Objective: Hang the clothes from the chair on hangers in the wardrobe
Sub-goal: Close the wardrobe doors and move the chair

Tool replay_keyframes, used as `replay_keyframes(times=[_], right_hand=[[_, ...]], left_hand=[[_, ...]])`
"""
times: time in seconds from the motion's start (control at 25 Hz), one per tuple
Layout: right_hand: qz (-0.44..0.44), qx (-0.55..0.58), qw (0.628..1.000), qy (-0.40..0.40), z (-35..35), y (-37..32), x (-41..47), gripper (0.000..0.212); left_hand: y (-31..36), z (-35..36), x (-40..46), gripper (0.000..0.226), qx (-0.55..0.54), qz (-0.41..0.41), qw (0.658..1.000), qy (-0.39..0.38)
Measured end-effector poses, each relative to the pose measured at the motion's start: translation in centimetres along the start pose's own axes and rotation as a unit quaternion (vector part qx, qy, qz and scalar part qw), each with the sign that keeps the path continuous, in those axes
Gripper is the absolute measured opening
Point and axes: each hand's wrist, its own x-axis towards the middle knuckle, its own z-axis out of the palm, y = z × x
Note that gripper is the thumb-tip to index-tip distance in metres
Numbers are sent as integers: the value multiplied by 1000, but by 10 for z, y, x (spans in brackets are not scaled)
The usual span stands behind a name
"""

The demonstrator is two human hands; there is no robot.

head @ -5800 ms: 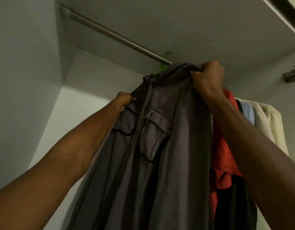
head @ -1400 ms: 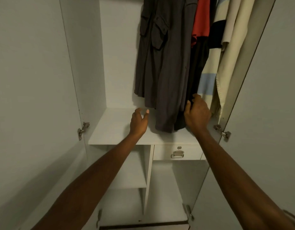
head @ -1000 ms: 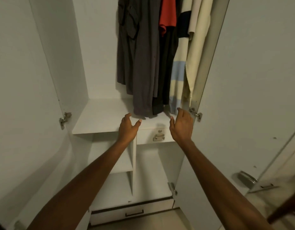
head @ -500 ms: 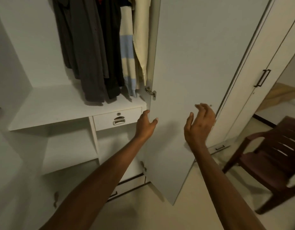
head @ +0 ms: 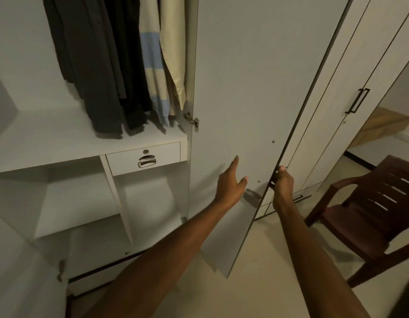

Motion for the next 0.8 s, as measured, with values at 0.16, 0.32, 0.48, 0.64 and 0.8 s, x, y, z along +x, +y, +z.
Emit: replay_keyframes(times=[0.16,0.32,0.48,0.64,0.8], right_hand=[[55,-9,996,-68,-6,14,8,42],[11,-23,994,-108,-8,11,-9,36],[-51,-19,988,-141,2,10,-41,31],[-99,-29,976,-190,22,15,-79,33],[-110,-32,968,-225,66,18,-121,28]], left_hand=[[0,10,-3,70,6,9,1000,9],[-2,10,-15,59,-12,62,997,33],[-6,1,-46,47,-65,77,993,58],[-20,-25,-80,39,-121,65,981,140],[-40,-68,-112,41,-141,55,969,194]])
